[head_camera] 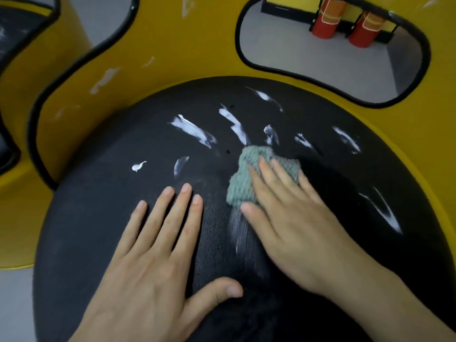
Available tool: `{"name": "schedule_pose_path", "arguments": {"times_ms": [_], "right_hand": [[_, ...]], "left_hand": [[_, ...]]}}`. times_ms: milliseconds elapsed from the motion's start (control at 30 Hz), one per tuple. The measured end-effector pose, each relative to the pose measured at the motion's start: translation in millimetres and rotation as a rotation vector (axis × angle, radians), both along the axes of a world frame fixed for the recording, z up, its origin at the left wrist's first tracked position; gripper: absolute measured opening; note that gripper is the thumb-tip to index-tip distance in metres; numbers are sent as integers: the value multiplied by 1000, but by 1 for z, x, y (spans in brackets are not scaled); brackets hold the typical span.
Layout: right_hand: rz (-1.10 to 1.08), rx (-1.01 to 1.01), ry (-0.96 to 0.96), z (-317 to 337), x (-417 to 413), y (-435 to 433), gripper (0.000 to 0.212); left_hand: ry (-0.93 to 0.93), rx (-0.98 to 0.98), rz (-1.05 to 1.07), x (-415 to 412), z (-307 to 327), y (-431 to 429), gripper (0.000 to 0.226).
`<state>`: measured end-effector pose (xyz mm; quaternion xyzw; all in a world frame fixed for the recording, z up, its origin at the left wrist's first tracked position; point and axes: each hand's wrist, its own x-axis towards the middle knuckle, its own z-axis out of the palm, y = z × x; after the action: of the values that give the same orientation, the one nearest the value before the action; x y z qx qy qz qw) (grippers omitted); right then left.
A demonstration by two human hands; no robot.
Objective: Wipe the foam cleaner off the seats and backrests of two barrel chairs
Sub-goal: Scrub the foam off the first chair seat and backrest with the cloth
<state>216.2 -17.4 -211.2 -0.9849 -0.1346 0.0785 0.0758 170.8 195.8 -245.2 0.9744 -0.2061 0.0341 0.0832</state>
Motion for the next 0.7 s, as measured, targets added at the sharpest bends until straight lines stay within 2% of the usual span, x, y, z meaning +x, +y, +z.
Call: {"name": "schedule_pose_path", "arguments": {"times_ms": [100,167,300,400,533,700], "right_hand": [[-44,-34,-29,-2,13,7,68],[22,-36,-33,-6,-11,14,67],[150,97,-74,-15,-52,12,57],[82,36,-99,-5,-23,5,56],[-17,31,-32,-2,18,12,64],[168,128,-117,-19,-39,25,56]], "left_hand": [[-32,20,14,0,-3,1,109],[-35,31,10,0,-4,1,113],[-35,29,6,0,-4,2,113],[-50,35,-12,2,-3,4,109],[-85,33,-20,3,-7,5,110],[-112,0,2,4,-8,4,107]]}}
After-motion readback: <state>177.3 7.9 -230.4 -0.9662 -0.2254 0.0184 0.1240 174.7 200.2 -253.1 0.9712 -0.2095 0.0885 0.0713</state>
